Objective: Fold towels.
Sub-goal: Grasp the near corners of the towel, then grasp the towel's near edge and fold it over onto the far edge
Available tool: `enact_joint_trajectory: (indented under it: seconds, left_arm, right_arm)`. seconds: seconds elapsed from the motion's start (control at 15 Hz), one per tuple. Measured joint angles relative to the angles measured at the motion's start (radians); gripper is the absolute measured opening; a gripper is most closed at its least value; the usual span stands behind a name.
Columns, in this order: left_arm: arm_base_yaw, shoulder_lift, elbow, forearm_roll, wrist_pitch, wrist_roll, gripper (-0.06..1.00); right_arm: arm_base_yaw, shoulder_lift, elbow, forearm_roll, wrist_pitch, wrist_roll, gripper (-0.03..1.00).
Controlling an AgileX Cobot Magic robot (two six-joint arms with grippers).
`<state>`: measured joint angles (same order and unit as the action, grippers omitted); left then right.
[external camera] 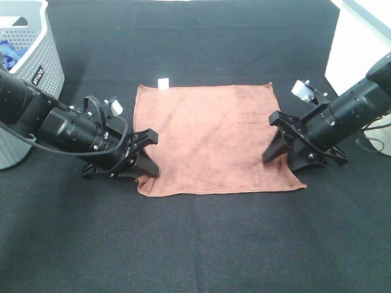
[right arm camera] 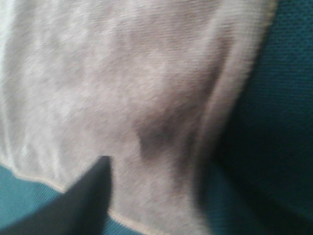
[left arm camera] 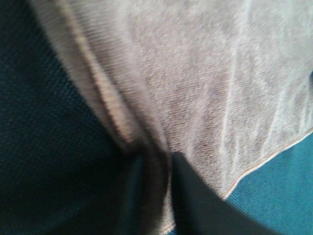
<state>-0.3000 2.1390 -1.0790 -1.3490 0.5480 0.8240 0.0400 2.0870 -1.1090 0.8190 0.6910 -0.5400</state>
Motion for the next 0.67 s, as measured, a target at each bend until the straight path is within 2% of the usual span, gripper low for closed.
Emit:
enact_joint_trajectory:
  seconds: [0.07,0.13,0.2,0.27,0.33,0.4,0.53,0.67]
  left_arm:
    - [0.000,0.003,0.000,0.001,0.000,0.000,0.03]
    - [0.000,0.003,0.000,0.001,0.000,0.000,0.03]
    - [0.000,0.003,0.000,0.007,0.001,0.000,0.02]
    - [0.000,-0.003,0.000,0.034,0.003,-0.009,0.02]
    - [0.000,-0.018,0.000,0.073,0.005,-0.033,0.02]
    - [0.000,-0.059,0.001,0.178,0.012,-0.108,0.02]
    - [0.000,-0.116,0.009,0.308,0.036,-0.223,0.02]
    - [0.000,-0.168,0.061,0.355,0.056,-0.275,0.02]
  right_arm:
    - [0.000,0.008,0.000,-0.018,-0.022,0.032,0.29]
    - [0.000,0.008,0.000,-0.018,-0.022,0.032,0.29]
    - [0.000,0.011,0.000,-0.035,-0.030,0.048,0.12]
    - [0.000,0.011,0.000,-0.044,-0.031,0.065,0.01]
    - [0.000,0.009,0.000,-0.052,-0.030,0.071,0.00]
    - [0.000,-0.011,0.000,-0.077,-0.014,0.081,0.00]
    - [0.000,-0.062,0.000,-0.124,0.036,0.103,0.00]
    - [0.002,-0.099,0.015,-0.158,0.077,0.144,0.00]
